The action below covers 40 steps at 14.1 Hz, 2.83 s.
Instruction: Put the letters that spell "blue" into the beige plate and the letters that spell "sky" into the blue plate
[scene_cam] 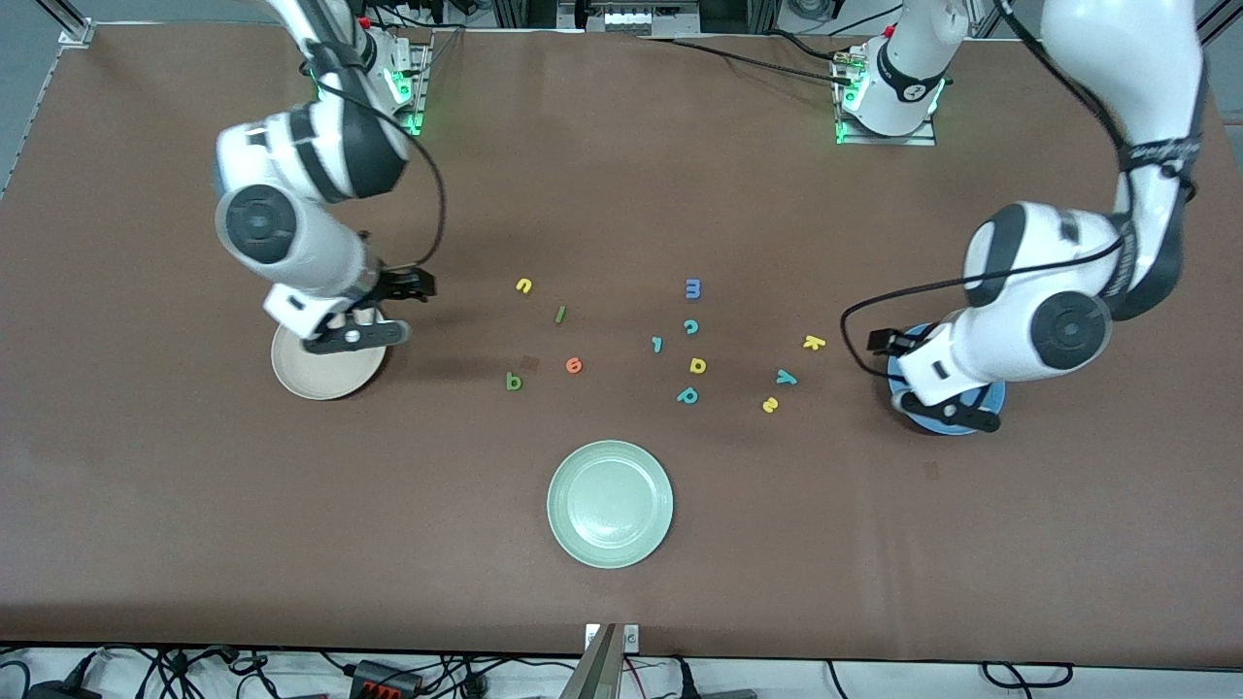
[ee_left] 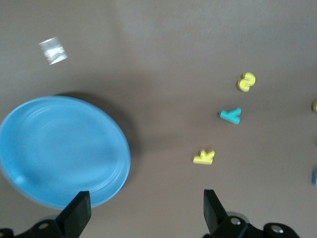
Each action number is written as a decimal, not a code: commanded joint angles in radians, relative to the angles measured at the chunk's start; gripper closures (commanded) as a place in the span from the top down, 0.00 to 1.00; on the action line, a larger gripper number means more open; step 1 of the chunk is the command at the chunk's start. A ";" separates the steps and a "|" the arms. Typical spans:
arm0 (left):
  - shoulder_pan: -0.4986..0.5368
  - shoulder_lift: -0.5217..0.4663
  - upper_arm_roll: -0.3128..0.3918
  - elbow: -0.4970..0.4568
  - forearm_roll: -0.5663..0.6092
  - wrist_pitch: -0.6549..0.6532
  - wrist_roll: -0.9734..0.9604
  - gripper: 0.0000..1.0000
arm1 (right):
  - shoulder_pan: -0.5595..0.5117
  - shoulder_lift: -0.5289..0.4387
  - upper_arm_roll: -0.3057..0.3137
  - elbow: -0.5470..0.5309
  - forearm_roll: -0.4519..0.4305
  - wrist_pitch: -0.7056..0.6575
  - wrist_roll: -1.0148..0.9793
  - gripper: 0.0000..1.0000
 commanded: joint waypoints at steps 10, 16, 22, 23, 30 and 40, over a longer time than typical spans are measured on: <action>-0.223 0.222 0.008 0.036 0.024 0.330 -0.208 1.00 | 0.284 0.151 -0.007 -0.220 0.010 0.488 0.711 1.00; -0.225 0.265 0.008 0.032 0.043 0.437 -0.166 0.75 | 0.341 0.224 -0.007 -0.230 0.010 0.602 0.849 0.94; -0.220 0.286 0.008 0.029 0.044 0.476 -0.166 0.42 | 0.306 0.213 -0.007 -0.237 0.010 0.600 0.889 0.82; -0.219 0.286 0.010 0.027 0.044 0.473 -0.167 0.34 | 0.306 0.213 -0.007 -0.237 0.010 0.600 0.897 0.81; -0.188 0.250 0.024 0.041 0.043 0.399 -0.169 0.09 | 0.286 0.173 -0.002 -0.275 0.012 0.594 0.935 0.63; 0.102 0.148 0.022 0.000 0.066 0.054 -0.155 0.09 | 0.283 0.165 0.016 -0.272 0.081 0.576 0.928 0.54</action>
